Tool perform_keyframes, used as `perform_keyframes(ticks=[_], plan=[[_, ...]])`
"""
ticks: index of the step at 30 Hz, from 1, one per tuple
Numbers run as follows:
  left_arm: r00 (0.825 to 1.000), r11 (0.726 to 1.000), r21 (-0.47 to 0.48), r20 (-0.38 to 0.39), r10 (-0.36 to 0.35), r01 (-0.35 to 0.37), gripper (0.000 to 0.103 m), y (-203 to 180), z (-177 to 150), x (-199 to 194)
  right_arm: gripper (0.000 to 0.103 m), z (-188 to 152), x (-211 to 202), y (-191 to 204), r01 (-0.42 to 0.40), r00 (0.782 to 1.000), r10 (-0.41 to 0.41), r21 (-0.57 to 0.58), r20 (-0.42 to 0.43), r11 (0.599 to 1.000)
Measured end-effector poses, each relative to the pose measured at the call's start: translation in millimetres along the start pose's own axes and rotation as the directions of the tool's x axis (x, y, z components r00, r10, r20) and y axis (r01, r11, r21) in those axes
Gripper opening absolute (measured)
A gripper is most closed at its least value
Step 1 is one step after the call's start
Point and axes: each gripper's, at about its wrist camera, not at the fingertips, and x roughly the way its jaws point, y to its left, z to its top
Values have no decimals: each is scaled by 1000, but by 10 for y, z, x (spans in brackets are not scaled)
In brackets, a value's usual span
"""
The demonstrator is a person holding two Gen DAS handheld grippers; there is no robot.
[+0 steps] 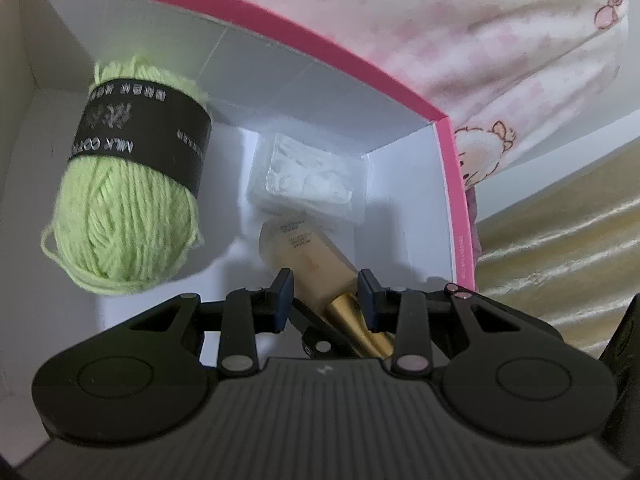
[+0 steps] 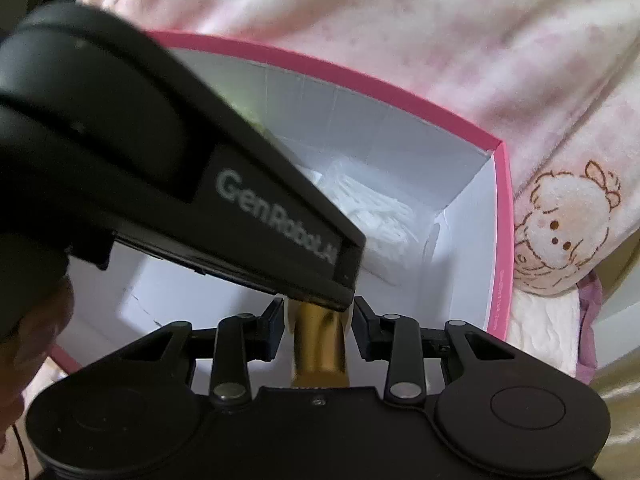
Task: Organize objects
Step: 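Lift the foundation bottle with the left tool and carry it into the pink box, then lower the bottle beside the swab box and open the left tool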
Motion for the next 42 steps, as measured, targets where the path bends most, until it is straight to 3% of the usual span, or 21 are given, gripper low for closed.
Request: perform_keyframes(ticks=[8, 17, 20, 22, 28, 34, 42], plan=[[999, 996, -76, -10, 34, -34, 30, 41, 7, 164, 40, -14, 123, -22, 19, 997, -20, -21, -70, 1000], [993, 991, -53, -17, 119, -120, 32, 57, 40, 159, 39, -89, -236, -269, -78, 997, 79, -45, 26, 996], [991, 991, -42, -22, 130, -131, 31, 7, 52, 178, 33, -153, -296, -335, -101, 993, 104, -64, 52, 993], [994, 993, -54, -29, 106, -108, 24, -13, 54, 209, 29, -189, -309, -374, -116, 991, 120, -71, 60, 991], [995, 992, -77, -6, 103, -103, 23, -91, 32, 263, 26, -288, -335, -421, -106, 990, 114, -102, 79, 989], [994, 987, -121, -32, 105, -108, 23, -143, -15, 299, 26, -386, -404, -517, -100, 989, 109, -82, 102, 992], [995, 991, -87, -34, 98, -101, 22, -208, 19, 325, 26, -431, -547, -545, -123, 983, 133, -81, 128, 989]])
